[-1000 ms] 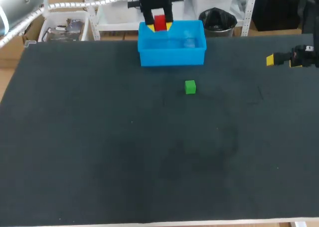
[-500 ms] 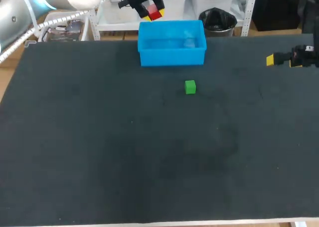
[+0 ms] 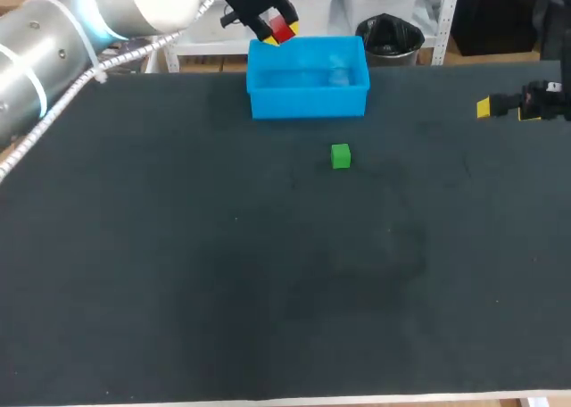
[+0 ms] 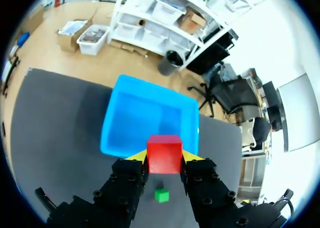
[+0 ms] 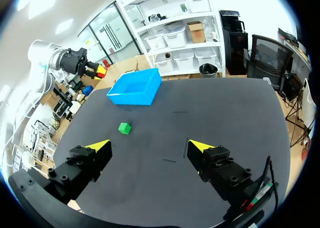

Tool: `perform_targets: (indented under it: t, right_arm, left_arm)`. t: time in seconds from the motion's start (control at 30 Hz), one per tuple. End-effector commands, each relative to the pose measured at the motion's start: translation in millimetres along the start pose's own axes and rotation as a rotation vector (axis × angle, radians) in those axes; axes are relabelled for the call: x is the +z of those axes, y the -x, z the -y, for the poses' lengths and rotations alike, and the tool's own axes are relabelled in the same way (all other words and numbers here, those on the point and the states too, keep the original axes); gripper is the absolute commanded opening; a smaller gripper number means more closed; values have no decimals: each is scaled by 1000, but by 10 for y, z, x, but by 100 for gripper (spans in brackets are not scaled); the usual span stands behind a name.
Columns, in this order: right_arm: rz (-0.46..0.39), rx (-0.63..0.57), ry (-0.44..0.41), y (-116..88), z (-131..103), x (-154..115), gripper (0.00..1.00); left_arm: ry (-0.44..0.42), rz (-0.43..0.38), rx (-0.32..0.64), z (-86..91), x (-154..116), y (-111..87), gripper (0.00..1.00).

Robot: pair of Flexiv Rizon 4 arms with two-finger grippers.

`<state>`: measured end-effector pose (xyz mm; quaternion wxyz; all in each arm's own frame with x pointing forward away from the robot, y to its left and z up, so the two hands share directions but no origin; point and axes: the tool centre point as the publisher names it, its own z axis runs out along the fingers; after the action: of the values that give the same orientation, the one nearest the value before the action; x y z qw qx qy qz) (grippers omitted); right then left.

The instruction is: Use the left arm to pick the red cube and place it into the blue plastic box first, then use the right arm to grasp the green cube and put it into the same blue plastic box after the first action is fully finished.

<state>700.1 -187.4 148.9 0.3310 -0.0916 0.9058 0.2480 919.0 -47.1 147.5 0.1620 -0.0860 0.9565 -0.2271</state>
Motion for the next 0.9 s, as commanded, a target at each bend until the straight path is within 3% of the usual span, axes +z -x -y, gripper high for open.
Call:
perform_targets:
  t: [0.03,0.33,0.7,0.73,0.77,0.8,0.9]
  right_arm:
    - [-1,2,-9,-1,-20,-7,100]
    - [-1,2,-9,-1,-20,-7,100]
    - [-1,2,-9,-1,-20,-7,100]
    - [-1,2,-9,-1,-20,-7,100]
    - [-1,2,-9,-1,-20,-7,100]
    - [-1,2,-9,-1,-20,-7,100]
    - [-1,2,-9,-1,-20,-7,100]
  left_arm:
    - [15,-65,-12,29,223,267,0]
    - [44,-76,-33,-85,369,424,0]
    - [53,-87,-24,-56,434,476,0]
    - [59,-87,-23,-55,433,478,37]
    - [58,-87,-27,-55,433,479,95]
    - [60,-86,-32,-62,431,482,100]
    - [61,-84,-37,-77,416,480,100]
